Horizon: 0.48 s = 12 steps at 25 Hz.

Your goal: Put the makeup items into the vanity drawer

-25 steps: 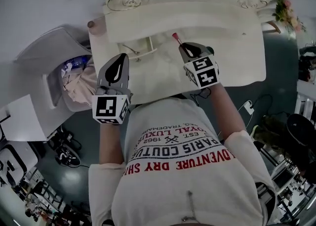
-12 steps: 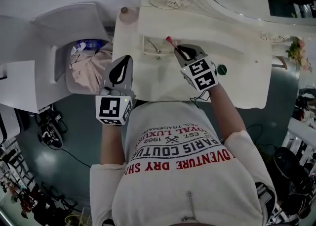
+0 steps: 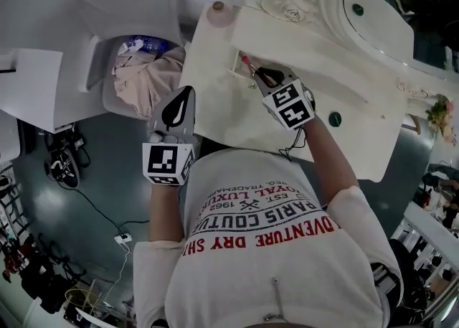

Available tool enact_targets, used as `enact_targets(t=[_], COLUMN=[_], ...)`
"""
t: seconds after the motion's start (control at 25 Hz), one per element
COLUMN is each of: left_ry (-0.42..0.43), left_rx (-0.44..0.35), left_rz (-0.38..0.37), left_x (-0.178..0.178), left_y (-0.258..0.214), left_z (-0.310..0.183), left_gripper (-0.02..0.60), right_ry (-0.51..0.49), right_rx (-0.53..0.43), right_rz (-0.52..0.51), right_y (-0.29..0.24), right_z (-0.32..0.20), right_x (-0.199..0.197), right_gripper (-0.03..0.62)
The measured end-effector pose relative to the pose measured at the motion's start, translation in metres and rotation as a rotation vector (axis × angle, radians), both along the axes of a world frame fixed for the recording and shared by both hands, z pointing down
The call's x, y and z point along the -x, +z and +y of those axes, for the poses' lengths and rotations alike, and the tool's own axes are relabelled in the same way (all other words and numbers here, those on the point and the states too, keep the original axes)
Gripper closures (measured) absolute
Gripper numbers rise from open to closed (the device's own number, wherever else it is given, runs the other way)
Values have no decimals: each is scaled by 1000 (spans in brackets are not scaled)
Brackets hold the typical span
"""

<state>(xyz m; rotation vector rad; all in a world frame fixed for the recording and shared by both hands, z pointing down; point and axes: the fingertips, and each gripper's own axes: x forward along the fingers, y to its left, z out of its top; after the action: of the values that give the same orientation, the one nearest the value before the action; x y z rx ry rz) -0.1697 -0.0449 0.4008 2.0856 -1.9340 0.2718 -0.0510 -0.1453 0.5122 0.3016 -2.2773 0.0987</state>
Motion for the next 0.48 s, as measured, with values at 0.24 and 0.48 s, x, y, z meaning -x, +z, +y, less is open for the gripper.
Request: enact_targets(t=[0.24,0.48], left_ry=[-43,-36], left_rx=[17,14], left_rz=[6,0], left_x=[9,8], left_y=[7,6], left_z=[7,2], left_gripper=[571,571], right_ry=[1,18], right_rx=[43,41], right_rz=[-4,-28], right_y=[13,8], right_z=[-3,-7], right_x=[8,8], right_gripper=[534,428])
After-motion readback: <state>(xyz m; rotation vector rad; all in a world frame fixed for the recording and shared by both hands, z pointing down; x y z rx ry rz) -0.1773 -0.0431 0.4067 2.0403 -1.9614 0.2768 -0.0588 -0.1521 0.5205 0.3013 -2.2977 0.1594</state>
